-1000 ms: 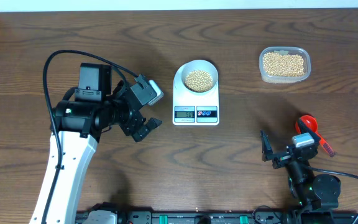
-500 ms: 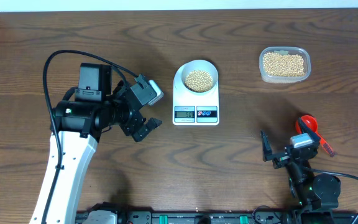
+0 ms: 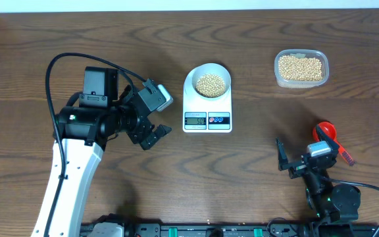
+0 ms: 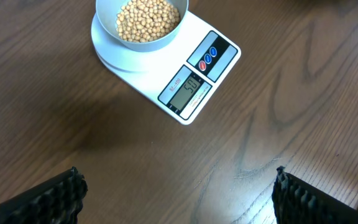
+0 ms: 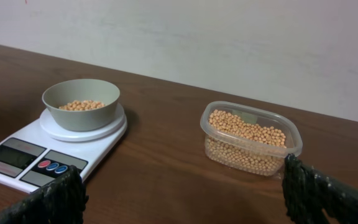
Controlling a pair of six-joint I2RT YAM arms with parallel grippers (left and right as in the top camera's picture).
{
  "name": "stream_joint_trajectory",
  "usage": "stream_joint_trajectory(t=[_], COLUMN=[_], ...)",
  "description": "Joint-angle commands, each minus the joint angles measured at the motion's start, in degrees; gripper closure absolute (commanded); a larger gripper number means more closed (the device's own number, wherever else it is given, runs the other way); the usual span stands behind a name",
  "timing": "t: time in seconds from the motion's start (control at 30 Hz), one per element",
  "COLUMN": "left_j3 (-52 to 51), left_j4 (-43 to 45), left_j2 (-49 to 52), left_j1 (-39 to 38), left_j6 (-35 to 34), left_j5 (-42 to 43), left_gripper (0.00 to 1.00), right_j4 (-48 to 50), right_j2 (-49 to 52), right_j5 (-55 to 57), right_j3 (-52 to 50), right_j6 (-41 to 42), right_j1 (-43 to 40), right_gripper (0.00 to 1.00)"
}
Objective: Scoop item into bowl and weigh 50g on scale
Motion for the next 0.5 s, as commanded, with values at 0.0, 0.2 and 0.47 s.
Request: stream_joint_trajectory(t=[0.0,0.2,0.47], left_j3=[0.9,0.9,0.9], left_j4=[-0.15,-0.15,-0.15], left_j2=[-0.79,-0.79,-0.79], left_j1=[0.31,0.31,0.31], left_j6=[-0.28,-0.26,-0.28], left_j5=[-0.13,-0.13,-0.13], left_gripper=[0.02,0.02,0.02], right_j4=[-0.33,-0.35,-0.79], right_j2=[-0.44,-0.44,-0.44], right_j5=[0.24,1.14,4.76], right_j3=[-0.11,-0.11,-0.09], right_j6=[0.24,0.2,0.0], right_j1=[0.46,0.44,0.44], right_gripper=[0.01,0.01,0.01])
